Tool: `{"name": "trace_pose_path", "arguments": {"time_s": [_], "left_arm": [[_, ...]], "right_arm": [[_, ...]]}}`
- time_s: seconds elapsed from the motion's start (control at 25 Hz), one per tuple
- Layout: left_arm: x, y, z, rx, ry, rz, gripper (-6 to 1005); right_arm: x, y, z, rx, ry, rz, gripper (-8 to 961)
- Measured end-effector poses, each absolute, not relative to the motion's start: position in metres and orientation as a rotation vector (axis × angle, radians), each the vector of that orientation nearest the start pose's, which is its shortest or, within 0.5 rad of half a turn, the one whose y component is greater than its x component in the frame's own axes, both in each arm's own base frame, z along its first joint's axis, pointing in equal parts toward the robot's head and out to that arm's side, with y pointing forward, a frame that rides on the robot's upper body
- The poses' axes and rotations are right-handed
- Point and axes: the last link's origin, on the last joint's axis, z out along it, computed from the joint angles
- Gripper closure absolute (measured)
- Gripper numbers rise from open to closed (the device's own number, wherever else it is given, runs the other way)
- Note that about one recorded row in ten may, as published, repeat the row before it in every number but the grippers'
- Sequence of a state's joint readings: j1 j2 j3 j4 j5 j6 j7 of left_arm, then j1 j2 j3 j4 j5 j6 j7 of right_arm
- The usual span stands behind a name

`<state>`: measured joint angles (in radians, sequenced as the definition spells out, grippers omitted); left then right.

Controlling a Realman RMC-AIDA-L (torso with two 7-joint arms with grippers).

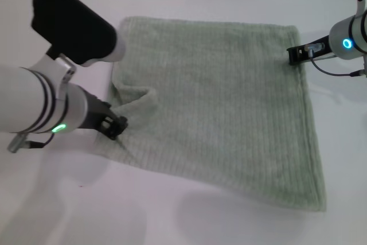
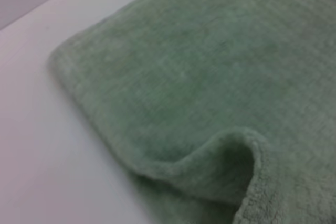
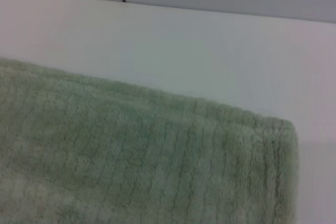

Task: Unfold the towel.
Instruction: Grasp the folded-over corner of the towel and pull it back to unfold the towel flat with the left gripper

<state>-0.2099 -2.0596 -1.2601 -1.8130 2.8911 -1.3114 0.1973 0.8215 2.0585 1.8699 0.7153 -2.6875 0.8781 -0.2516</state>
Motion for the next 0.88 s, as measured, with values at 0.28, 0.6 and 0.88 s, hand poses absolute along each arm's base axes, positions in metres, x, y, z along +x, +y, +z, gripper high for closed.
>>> {"name": "trace_pose_path", "arguments": {"time_s": [0.28, 0.6, 0.88], "left_arm": [[-0.192, 0.289, 0.006, -2.238, -0.84, 0.433, 620], [-0.181, 0.273, 0.015, -2.255, -0.843, 0.453, 618], [-0.182, 0.264, 0.014, -2.251, -0.901, 0.492, 611]], "right_arm": [[0.229, 0.442, -0.026, -2.061, 1.284, -0.172, 954], [0.228, 0.442, -0.026, -2.064, 1.285, -0.175, 954], [0.231, 0.441, -0.026, -2.063, 1.286, -0.18, 954]]}}
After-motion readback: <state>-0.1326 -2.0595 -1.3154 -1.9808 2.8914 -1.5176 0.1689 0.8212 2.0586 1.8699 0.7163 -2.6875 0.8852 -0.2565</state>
